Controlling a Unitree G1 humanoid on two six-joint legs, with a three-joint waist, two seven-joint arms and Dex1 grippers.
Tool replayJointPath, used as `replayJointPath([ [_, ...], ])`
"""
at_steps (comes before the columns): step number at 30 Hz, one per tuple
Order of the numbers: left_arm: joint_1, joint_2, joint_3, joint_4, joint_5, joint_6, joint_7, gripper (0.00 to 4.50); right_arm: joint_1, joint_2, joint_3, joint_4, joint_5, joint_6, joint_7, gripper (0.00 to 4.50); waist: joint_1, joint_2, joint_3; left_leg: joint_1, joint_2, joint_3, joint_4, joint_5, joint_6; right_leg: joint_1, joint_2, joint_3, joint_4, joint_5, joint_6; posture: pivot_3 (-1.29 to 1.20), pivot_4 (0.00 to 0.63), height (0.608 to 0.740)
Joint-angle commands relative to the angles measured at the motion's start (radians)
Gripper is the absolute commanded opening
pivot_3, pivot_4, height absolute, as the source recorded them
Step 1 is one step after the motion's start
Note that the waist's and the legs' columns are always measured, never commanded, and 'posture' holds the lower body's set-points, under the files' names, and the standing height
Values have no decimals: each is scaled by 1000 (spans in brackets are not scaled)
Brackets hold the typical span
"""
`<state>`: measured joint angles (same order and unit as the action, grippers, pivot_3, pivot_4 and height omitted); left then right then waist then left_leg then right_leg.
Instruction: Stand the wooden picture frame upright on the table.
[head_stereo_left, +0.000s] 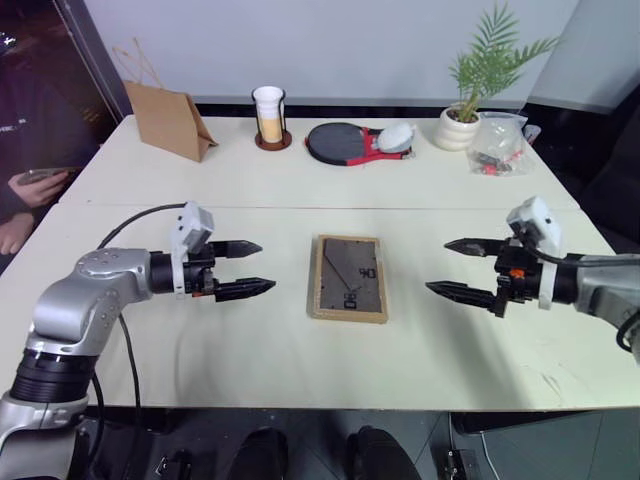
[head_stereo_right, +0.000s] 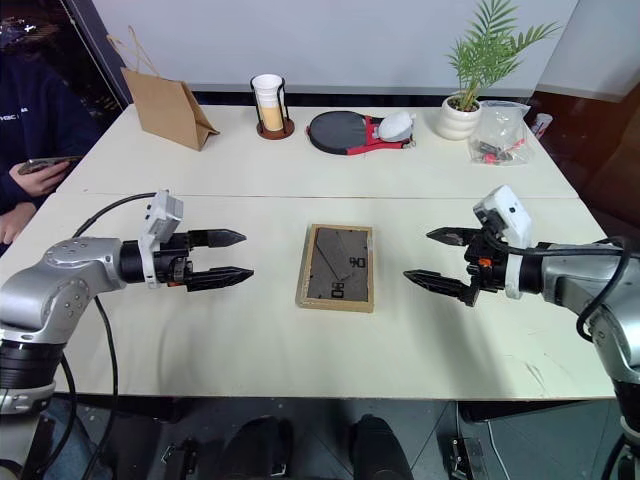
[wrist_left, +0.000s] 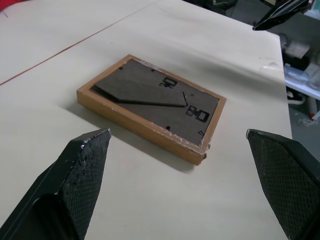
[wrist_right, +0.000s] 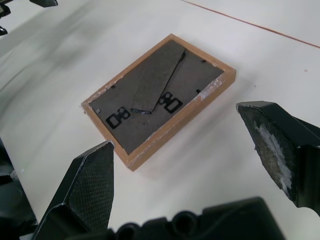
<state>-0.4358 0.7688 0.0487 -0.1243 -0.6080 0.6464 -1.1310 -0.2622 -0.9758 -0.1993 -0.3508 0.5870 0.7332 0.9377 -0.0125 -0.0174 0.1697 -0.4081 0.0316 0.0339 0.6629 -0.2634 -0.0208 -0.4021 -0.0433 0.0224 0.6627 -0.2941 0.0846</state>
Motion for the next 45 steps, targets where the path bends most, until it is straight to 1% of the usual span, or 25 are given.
replayJointPath([
  [1, -12, -16, -15, 8, 37, -53, 6, 4500, -19, 16, 15, 14, -36, -41, -18, 4454, 0, 0, 0, 0, 0, 0, 0, 0, 0, 0, 0, 0, 0, 0, 0, 0, 150, 740],
  [3, -11, -36, -39, 24, 65, -92, 1, 4500, -21, 41, 43, 31, -58, -65, -27, 4454, 1, 0, 0, 0, 0, 0, 0, 0, 0, 0, 0, 0, 0, 0, 0, 0, 150, 740],
  [4, -14, -48, -56, 38, 81, -110, -1, 4095, -29, 54, 57, 44, -68, -72, -34, 4070, 1, 0, 0, 0, 0, 0, 0, 0, 0, 0, 0, 0, 0, 0, 0, 0, 150, 740],
  [5, -17, -56, -66, 48, 91, -121, -4, 3937, -35, 63, 65, 54, -75, -75, -38, 3905, 1, 0, 0, 0, 0, 0, 0, 0, 0, 0, 0, 0, 0, 0, 0, 0, 150, 740],
  [6, -25, -73, -87, 68, 108, -139, -8, 3585, -50, 78, 83, 81, -95, -89, -47, 3537, 1, 0, 0, 0, 0, 0, 0, 0, 0, 0, 0, 0, 0, 0, 0, 0, 150, 740],
  [8, -49, -113, -123, 122, 143, -183, -14, 2587, -83, 106, 126, 143, -139, -131, -51, 2575, 0, 0, 0, 0, 0, 1, 1, 0, 0, 0, 0, 0, 1, 0, 0, 0, 150, 740],
  [9, -61, -131, -134, 150, 161, -209, -14, 2019, -95, 116, 143, 169, -157, -149, -50, 2025, 1, 0, 0, 0, 0, 1, 1, 0, 0, -1, 0, 0, 1, 0, 0, 0, 150, 740],
  [10, -69, -141, -139, 170, 174, -227, -16, 1558, -103, 123, 153, 185, -168, -160, -47, 1567, 1, 0, 0, 0, -1, 2, 1, 0, 0, -1, 0, 0, 1, 0, 0, 0, 150, 740],
  [12, -102, -173, -160, 240, 207, -271, -22, 413, -121, 138, 198, 244, -219, -216, -32, 450, 1, 0, 0, 0, 0, 2, 1, 0, 0, -1, 1, 0, 1, 0, 0, 0, 150, 740],
  [13, -119, -190, -172, 277, 226, -295, -23, 19, -130, 147, 217, 273, -240, -242, -25, 30, 1, 0, 0, 0, -1, 2, 1, 0, 0, -1, 1, 0, 1, 0, 0, 0, 150, 740],
  [19, -196, -291, -238, 484, 357, -419, 23, 19, -206, 225, 307, 445, -357, -366, -27, 30, -2, 0, 0, -1, -1, 2, 1, 0, 0, -2, 1, 1, 1, 0, 0, 0, 150, 740],
  [23, -213, -351, -270, 569, 444, -480, 89, 19, -245, 298, 351, 536, -427, -423, -60, 30, -1, 0, 0, -1, -1, 3, 1, 0, 0, -3, 1, 1, 2, 0, 0, 0, 150, 740],
  [26, -204, -377, -290, 602, 494, -519, 124, 19, -247, 337, 375, 555, -460, -435, -68, 30, 0, 0, 0, -1, -1, 3, 1, 0, 0, -3, 2, 1, 2, 0, 0, 0, 150, 740],
  [31, -137, -377, -298, 472, 465, -433, 80, 19, -196, 369, 395, 453, -442, -380, -43, 30, -1, 1, -1, -1, 0, 3, 1, 0, 0, -3, 0, 1, 2, 0, 0, 0, 150, 740],
  [35, -66, -323, -305, 322, 436, -340, 24, 19, -144, 372, 403, 355, -432, -328, -33, 30, -3, 1, -1, 0, 0, 2, 1, 0, 0, -3, 1, 1, 2, 0, 0, 0, 150, 740],
  [39, -19, -283, -300, 234, 426, -293, 11, 19, -112, 377, 400, 288, -434, -289, -42, 30, -3, 1, -1, 0, 1, 2, 0, 0, 0, -2, 1, 1, 2, 0, 0, 0, 150, 740],
  [42, 5, -254, -302, 212, 442, -293, 9, 19, -96, 374, 401, 267, -449, -281, -53, 30, -3, 1, -1, 0, 0, 2, 1, 0, 0, -2, 1, 1, 2, 0, 0, 0, 150, 740],
  [45, 4, -238, -290, 247, 460, -309, 31, 19, -90, 350, 390, 270, -476, -283, -73, 30, -1, 1, -1, 0, 0, 2, 1, 0, 0, -2, 1, 1, 2, 0, 0, 0, 150, 740],
])
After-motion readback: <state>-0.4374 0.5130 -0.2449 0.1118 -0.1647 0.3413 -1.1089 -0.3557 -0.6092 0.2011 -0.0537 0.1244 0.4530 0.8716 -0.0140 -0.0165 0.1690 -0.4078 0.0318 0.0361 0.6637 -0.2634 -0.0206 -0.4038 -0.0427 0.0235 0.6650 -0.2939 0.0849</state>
